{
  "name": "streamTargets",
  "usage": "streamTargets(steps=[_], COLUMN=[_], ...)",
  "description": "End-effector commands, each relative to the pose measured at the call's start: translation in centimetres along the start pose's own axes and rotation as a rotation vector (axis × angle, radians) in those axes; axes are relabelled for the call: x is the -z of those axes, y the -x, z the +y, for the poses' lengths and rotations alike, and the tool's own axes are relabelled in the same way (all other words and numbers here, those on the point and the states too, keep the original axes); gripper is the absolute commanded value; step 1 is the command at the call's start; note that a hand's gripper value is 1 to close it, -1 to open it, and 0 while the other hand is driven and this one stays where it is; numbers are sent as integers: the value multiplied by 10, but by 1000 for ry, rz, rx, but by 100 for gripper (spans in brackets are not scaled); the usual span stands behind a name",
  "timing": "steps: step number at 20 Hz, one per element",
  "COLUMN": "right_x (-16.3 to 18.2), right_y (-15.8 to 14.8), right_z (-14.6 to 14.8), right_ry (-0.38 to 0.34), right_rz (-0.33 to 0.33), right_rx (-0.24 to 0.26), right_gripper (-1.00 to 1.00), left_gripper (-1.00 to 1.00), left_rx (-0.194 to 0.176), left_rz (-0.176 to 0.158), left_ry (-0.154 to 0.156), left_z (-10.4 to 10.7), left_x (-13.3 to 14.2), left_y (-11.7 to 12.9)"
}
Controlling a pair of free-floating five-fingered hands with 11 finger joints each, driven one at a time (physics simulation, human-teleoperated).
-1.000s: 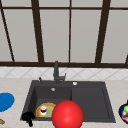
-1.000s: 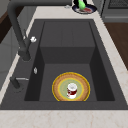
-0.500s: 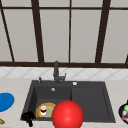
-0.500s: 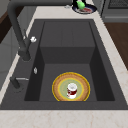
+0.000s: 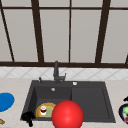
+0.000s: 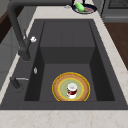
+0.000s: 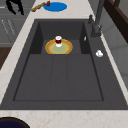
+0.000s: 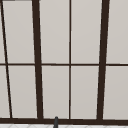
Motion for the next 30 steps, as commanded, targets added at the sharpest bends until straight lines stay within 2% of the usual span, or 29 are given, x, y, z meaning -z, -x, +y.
streamTargets(steps=[1, 5, 10, 14, 17, 23, 27, 30], right_x=[-11, -34, -64, -77, -83, -107, -123, -113], right_y=[2, 6, 7, 7, 4, -3, -13, -29], right_z=[-12, 1, 18, 32, 39, 74, 98, 101], right_ry=[-17, 16, 72, 47, 65, 53, 56, 40], right_rz=[1, -65, -83, -79, -65, -88, -85, -87], right_rx=[8, 13, 23, 18, 18, -7, -1, -31], right_gripper=[-100, -100, -100, -100, -100, -100, -100, -100], left_gripper=[0, 0, 0, 0, 0, 0, 0, 0], left_rx=[0, 0, 0, 0, 0, 0, 0, 0], left_rz=[0, 0, 0, 0, 0, 0, 0, 0], left_ry=[0, 0, 0, 0, 0, 0, 0, 0], left_z=[0, 0, 0, 0, 0, 0, 0, 0], left_x=[0, 0, 0, 0, 0, 0, 0, 0], left_y=[0, 0, 0, 0, 0, 0, 0, 0])
